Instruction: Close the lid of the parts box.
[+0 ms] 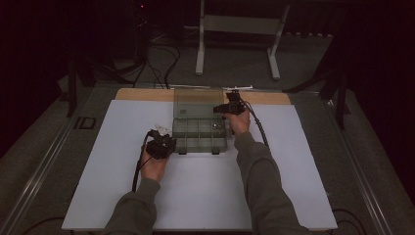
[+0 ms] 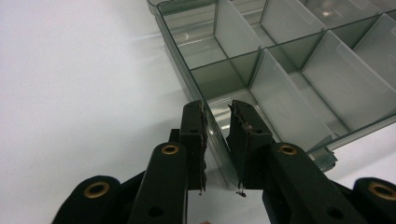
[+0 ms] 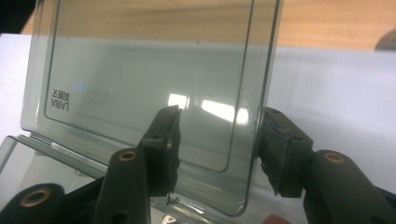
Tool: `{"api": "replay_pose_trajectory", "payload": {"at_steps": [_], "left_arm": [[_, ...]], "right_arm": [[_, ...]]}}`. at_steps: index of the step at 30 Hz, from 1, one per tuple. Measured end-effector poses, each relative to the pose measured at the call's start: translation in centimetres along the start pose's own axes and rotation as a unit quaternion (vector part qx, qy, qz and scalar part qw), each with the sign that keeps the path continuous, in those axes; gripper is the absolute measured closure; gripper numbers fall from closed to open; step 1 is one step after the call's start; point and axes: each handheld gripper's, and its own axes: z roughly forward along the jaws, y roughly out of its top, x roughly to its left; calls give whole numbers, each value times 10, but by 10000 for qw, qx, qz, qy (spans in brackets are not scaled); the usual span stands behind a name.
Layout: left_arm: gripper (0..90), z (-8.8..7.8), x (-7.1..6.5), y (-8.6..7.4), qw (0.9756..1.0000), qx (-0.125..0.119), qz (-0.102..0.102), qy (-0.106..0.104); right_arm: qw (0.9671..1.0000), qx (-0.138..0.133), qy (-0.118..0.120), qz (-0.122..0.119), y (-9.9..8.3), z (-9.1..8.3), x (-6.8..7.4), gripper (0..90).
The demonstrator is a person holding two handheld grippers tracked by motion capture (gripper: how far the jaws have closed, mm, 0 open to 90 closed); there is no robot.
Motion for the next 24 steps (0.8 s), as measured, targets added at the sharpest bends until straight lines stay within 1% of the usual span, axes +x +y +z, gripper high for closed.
{"api": "replay_pose_trajectory", "payload": {"at_steps": [2, 6, 10, 11, 12, 14, 15, 16, 17, 21, 24], "left_arm": [[770, 0, 0, 0, 10000, -2, 8, -1], [772, 0, 0, 0, 10000, -4, 28, -10], [772, 0, -1, 1, 10000, -13, 53, 0], [772, 0, -1, 1, 10000, -15, 55, 2], [772, 0, -1, 1, 10000, -19, 53, -3], [774, 0, 0, 1, 10000, -22, 50, -10], [774, 0, 0, 1, 10000, -22, 50, -10], [774, 0, 0, 1, 10000, -28, 33, -25], [774, 0, 0, 1, 10000, -28, 33, -24], [785, -1, 0, 2, 10000, -53, 38, -6], [795, -1, -1, 3, 10000, -53, 41, 4]], "right_arm": [[10000, -48, -6, -26, 0, -1, 1, 502], [9997, -234, 91, -83, 4, -6, -1, 504], [9992, -320, 97, -208, 5, -9, 1, 518], [9991, -325, 59, -267, 5, -10, 2, 535], [9987, -309, -49, -405, 5, -10, 4, 555], [9959, -267, -336, -800, 3, -11, 10, 568], [9959, -267, -336, -800, 3, -11, 10, 568], [9943, -273, -431, -939, 2, -12, 12, 580], [9929, -318, -438, -1057, 2, -16, 13, 603], [9925, -378, -335, -1117, 1, -22, 12, 631], [9914, -431, -305, -1194, -1, -26, 12, 637]]}}
